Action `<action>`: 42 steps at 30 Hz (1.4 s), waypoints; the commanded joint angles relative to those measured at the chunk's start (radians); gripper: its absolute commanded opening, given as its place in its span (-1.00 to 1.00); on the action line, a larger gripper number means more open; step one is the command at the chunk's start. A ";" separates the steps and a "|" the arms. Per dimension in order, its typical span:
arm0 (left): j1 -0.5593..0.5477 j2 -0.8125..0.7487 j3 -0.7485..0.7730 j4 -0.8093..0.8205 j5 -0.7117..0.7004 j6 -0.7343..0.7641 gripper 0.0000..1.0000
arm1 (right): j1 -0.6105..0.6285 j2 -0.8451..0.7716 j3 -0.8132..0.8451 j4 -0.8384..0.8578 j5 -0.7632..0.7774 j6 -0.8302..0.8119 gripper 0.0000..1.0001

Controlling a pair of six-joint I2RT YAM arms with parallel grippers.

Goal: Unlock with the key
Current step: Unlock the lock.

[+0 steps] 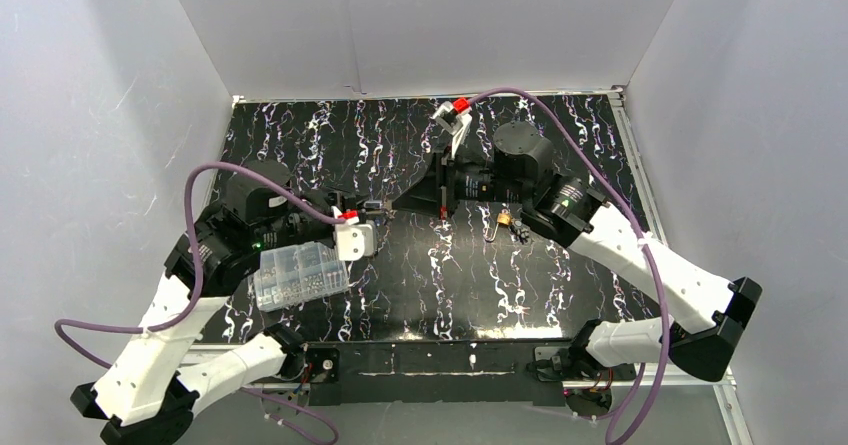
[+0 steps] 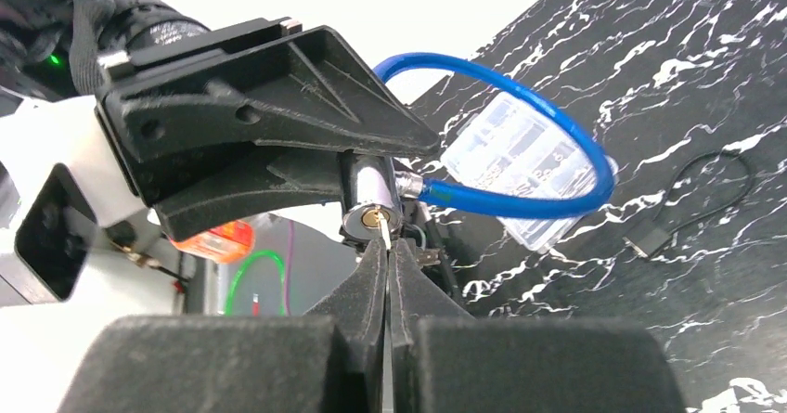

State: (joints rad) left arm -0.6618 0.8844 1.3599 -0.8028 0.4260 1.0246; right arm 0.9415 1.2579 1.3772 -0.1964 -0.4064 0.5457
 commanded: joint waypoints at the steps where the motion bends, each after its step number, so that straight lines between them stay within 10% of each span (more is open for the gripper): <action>1: -0.038 -0.049 -0.021 0.192 0.009 0.151 -1.00 | -0.054 0.002 -0.055 0.055 -0.041 0.159 -0.97; 26: -0.147 -0.094 -0.196 0.453 -0.174 0.384 -1.00 | -0.201 0.000 -0.065 0.280 -0.259 0.527 -0.97; 29: -0.148 -0.093 -0.193 0.453 -0.184 0.375 -1.00 | -0.231 0.006 -0.051 0.292 -0.299 0.611 -0.72; 34: -0.147 -0.084 -0.144 0.444 -0.213 0.325 -1.00 | -0.276 -0.013 -0.030 0.288 -0.334 0.595 0.26; 42: -0.147 -0.078 -0.075 0.430 -0.211 0.224 -1.00 | -0.425 -0.065 0.141 0.027 -0.294 0.299 0.53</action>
State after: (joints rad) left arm -0.8036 0.8180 1.2018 -0.4191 0.2123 1.3188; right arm 0.5978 1.2577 1.3715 -0.0454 -0.7284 1.0505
